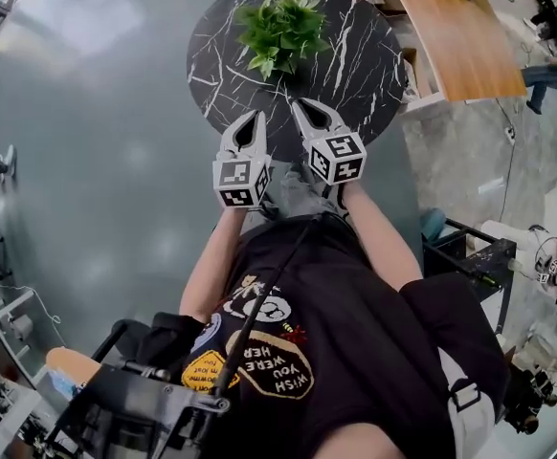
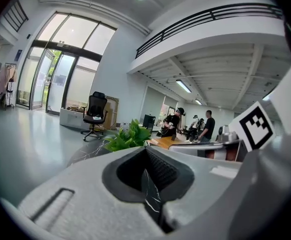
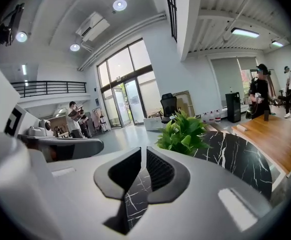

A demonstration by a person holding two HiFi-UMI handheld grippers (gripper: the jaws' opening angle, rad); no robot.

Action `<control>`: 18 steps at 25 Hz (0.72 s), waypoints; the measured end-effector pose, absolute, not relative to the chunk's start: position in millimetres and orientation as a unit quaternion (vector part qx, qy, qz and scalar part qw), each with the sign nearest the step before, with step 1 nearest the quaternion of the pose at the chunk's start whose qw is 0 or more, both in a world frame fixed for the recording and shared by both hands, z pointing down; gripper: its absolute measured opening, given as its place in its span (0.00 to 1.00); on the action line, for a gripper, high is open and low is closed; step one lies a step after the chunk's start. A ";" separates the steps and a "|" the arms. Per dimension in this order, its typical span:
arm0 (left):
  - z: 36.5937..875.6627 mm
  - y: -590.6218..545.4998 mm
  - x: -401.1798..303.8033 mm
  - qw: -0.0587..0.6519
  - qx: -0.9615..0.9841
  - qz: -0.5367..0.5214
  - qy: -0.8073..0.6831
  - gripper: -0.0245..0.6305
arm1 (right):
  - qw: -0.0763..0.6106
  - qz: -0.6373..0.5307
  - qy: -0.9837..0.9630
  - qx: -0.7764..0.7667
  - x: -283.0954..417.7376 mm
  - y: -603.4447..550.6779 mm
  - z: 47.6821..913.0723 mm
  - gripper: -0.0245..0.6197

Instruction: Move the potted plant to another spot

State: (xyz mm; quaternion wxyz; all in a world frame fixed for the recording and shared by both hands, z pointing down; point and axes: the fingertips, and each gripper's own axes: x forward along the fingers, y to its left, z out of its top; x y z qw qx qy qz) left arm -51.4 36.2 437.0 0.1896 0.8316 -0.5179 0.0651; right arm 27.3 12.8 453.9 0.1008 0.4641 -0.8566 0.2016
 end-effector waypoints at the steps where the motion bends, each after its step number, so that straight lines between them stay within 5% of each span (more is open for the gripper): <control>1: 442.3 27.5 -47.4 0.185 0.833 0.068 -0.517 0.04 | 0.105 0.201 -0.860 0.456 26.3 3.4 458.2 0.10; 14: 501.5 -71.4 -48.3 0.184 0.810 0.097 -0.548 0.04 | 0.150 0.204 -0.855 0.453 21.7 -92.8 531.4 0.17; 18: 525.3 -81.6 -64.8 0.207 0.804 0.104 -0.547 0.04 | 0.177 0.211 -0.831 0.482 15.1 -115.9 574.6 0.42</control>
